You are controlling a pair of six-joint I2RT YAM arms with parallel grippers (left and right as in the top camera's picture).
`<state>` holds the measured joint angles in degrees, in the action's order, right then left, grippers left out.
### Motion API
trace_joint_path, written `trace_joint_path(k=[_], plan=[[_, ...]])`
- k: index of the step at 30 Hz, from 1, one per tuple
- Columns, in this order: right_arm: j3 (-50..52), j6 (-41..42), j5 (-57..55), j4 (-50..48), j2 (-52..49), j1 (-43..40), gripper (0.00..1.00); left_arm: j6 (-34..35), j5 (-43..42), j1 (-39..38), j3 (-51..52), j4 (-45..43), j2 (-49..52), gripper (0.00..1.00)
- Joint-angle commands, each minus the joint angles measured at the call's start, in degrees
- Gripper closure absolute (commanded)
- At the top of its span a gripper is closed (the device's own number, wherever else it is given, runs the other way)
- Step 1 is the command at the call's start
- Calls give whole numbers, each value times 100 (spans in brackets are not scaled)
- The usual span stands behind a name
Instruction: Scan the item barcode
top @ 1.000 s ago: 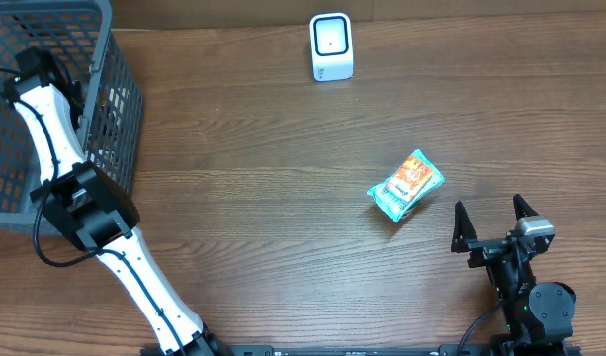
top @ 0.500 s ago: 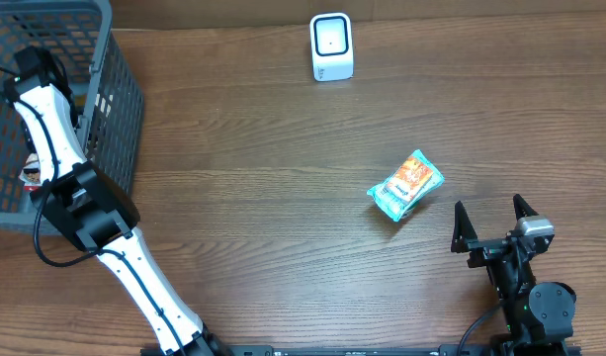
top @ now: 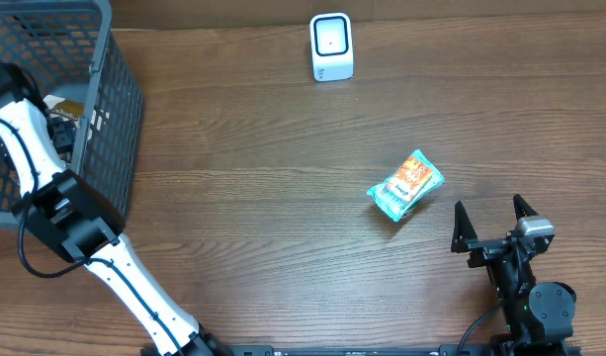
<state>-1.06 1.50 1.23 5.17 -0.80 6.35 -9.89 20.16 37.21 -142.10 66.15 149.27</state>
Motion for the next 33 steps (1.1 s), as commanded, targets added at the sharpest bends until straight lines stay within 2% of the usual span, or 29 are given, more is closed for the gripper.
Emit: trace_joint_path(k=[1,9,23,27,33], plan=[[59,-4,-4,-35,61,-37,0,-323,-122,413,354,-92,138,0],[59,-4,-4,-35,61,-37,0,-496,-199,562,1368,-789,138,0],[59,-4,-4,-35,61,-37,0,-732,-236,570,3858,-2667,138,0],[59,-4,-4,-35,61,-37,0,-857,-1137,647,4146,-2739,138,0],[59,-4,-4,-35,61,-37,0,-857,-1384,782,4133,-2608,138,1]])
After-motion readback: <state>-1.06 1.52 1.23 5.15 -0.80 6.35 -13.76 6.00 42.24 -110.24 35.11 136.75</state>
